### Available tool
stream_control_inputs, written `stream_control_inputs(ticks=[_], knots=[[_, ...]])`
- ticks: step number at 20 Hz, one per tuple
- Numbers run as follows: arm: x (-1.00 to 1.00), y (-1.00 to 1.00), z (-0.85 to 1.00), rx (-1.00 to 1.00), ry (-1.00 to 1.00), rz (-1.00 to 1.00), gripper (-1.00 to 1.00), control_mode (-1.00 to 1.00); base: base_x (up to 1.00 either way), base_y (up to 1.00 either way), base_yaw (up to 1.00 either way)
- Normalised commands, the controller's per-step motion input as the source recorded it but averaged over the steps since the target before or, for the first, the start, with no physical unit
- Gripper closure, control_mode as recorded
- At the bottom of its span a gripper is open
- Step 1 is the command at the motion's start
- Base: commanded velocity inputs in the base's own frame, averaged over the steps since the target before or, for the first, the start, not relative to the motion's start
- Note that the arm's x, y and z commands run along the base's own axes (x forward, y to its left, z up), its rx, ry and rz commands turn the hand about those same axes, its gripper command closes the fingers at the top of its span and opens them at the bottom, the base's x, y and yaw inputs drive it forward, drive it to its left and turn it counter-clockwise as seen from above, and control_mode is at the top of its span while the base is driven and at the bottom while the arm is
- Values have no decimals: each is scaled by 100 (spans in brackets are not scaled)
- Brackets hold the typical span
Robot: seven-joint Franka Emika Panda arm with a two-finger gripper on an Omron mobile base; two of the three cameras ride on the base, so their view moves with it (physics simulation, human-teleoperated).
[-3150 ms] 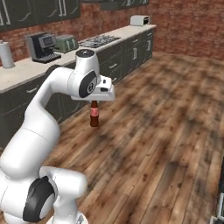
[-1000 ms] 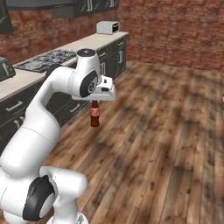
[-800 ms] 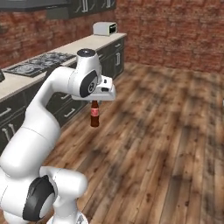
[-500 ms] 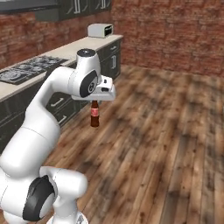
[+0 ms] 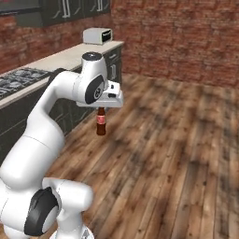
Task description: Place the large bottle from the dining counter next to the other large bottle outside the sink, and place the small bottle from the dining counter next to the other small bottle inside the sink.
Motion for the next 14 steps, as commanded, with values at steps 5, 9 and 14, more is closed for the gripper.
stream_control_inputs(ticks=[5,9,14], knots=[[0,0,0,0,0,0,100,100,100,0,0],[0,0,0,0,0,0,100,100,100,0,-2],[0,0,0,0,0,0,100,100,19,1,-22]])
